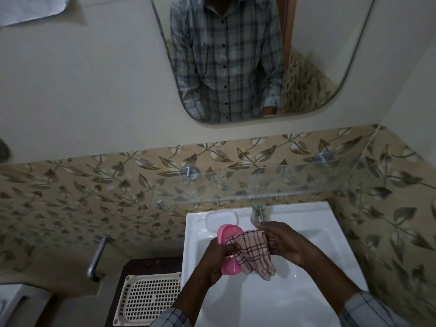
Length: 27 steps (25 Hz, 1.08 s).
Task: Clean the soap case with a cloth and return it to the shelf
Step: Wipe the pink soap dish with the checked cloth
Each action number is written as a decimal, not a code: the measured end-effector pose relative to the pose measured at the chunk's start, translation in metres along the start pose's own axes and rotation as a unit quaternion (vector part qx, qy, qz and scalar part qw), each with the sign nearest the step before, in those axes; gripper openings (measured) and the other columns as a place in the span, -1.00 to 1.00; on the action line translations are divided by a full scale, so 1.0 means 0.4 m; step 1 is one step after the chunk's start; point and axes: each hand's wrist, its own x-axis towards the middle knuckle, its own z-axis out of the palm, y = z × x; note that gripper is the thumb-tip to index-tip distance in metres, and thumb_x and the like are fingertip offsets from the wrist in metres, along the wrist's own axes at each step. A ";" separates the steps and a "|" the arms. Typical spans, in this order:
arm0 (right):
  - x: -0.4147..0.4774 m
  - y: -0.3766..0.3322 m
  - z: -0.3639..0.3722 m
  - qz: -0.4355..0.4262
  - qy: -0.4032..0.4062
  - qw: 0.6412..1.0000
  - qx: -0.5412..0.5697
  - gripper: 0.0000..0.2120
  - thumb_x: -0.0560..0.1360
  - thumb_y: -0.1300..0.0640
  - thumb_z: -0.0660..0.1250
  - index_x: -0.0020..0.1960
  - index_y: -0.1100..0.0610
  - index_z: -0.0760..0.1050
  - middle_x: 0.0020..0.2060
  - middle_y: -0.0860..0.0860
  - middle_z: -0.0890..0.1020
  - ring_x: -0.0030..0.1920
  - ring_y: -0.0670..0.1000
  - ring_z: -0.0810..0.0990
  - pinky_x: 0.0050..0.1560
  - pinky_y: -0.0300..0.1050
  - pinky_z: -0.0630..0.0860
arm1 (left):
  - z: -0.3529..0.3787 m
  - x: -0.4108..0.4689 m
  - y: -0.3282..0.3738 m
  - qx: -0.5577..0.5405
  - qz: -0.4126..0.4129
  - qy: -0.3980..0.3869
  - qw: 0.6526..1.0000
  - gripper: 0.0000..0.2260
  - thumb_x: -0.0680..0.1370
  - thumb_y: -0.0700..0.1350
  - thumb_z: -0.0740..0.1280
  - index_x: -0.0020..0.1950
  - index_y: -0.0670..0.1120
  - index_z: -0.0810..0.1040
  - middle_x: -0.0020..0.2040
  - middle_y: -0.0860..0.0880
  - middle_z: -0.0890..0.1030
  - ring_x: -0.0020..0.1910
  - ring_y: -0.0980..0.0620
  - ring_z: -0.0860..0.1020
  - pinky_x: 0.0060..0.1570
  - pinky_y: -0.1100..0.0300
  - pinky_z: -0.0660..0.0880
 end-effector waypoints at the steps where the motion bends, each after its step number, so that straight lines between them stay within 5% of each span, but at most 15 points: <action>1: 0.004 -0.003 -0.005 -0.005 -0.011 0.999 -0.030 -0.50 0.33 -0.03 0.57 0.12 0.24 0.57 0.01 0.20 0.71 0.01 0.16 0.69 -0.01 0.02 0.61 | 0.003 -0.001 -0.001 0.002 0.002 -0.009 1.000 -0.66 0.47 -0.37 0.37 0.25 -0.23 0.55 0.15 -0.29 0.65 0.17 -0.30 0.59 0.12 -0.18 0.59; 6: 0.012 0.059 -0.007 -0.012 -0.076 0.989 0.122 -0.60 0.49 0.21 0.43 0.23 0.43 0.53 0.16 0.40 0.60 0.22 0.34 0.57 0.31 0.23 0.47 | 0.020 -0.001 -0.013 -0.106 -0.030 -0.014 0.994 -0.65 0.45 -0.37 0.39 0.23 -0.28 0.56 0.10 -0.33 0.66 0.12 -0.31 0.60 -0.03 -0.14 0.62; 10: 0.010 0.136 0.014 -0.113 -0.104 0.958 0.242 -0.37 0.37 0.18 0.56 0.34 0.37 0.45 0.24 0.38 0.56 0.26 0.33 0.54 0.25 0.18 0.54 | 0.008 0.008 -0.033 -0.169 -0.048 -0.007 0.984 -0.64 0.40 -0.36 0.41 0.19 -0.29 0.59 0.02 -0.31 0.69 0.04 -0.28 0.63 -0.10 -0.11 0.63; 13: 0.024 0.200 0.060 -0.132 -0.003 0.955 0.267 -0.45 0.40 0.37 0.41 0.38 0.36 0.41 0.19 0.29 0.63 0.14 0.22 0.65 -0.01 0.00 0.67 | 0.007 0.016 -0.027 -0.182 -0.052 -0.022 0.982 -0.59 0.42 -0.36 0.41 0.27 -0.33 0.52 0.15 -0.37 0.63 0.17 -0.34 0.56 0.13 -0.21 0.56; 16: 0.043 0.198 0.083 -0.096 0.103 0.955 0.261 -0.60 0.44 0.24 0.44 0.26 0.27 0.55 0.08 0.26 0.69 0.06 0.24 0.69 -0.06 0.05 0.64 | 0.028 0.008 -0.010 -0.126 -0.052 -0.051 0.989 -0.57 0.35 -0.29 0.51 0.21 -0.27 0.59 0.10 -0.32 0.67 0.06 -0.27 0.65 0.01 -0.12 0.61; 18: 0.045 0.169 0.065 -0.099 0.149 0.948 0.262 -0.68 0.47 0.16 0.45 0.18 0.24 0.61 0.03 0.26 0.71 0.05 0.27 0.69 -0.02 0.12 0.64 | 0.031 0.004 0.001 -0.157 -0.057 -0.082 0.983 -0.55 0.35 -0.14 0.55 0.19 -0.26 0.63 0.10 -0.30 0.67 0.04 -0.23 0.67 0.00 -0.08 0.61; 20: 0.034 0.131 0.031 -0.136 0.187 0.945 0.230 -0.73 0.44 0.21 0.47 0.12 0.25 0.64 -0.03 0.26 0.72 -0.03 0.26 0.72 -0.13 0.11 0.65 | 0.023 -0.004 0.011 -0.238 -0.084 -0.124 0.960 -0.43 0.50 0.14 0.38 0.31 -0.28 0.55 0.22 -0.33 0.60 0.15 -0.28 0.61 0.18 -0.17 0.53; 22: 0.016 0.094 0.001 -0.180 0.186 0.944 0.206 -0.74 0.43 0.27 0.47 0.12 0.22 0.65 -0.01 0.24 0.72 -0.03 0.25 0.72 -0.13 0.12 0.65 | 0.009 -0.004 0.013 -0.274 -0.118 -0.133 0.945 -0.32 0.53 0.21 0.26 0.43 -0.29 0.41 0.29 -0.36 0.50 0.19 -0.34 0.53 0.30 -0.24 0.38; 27: -0.014 0.023 -0.035 -0.222 0.143 0.936 0.232 -0.60 0.33 0.27 0.49 0.17 0.23 0.61 0.09 0.24 0.69 0.09 0.29 0.67 0.14 0.38 0.53 | -0.011 0.010 -0.009 -0.290 -0.137 -0.145 0.936 -0.27 0.55 0.20 0.20 0.51 -0.32 0.26 0.26 -0.38 0.45 0.10 -0.32 0.52 0.15 -0.18 0.48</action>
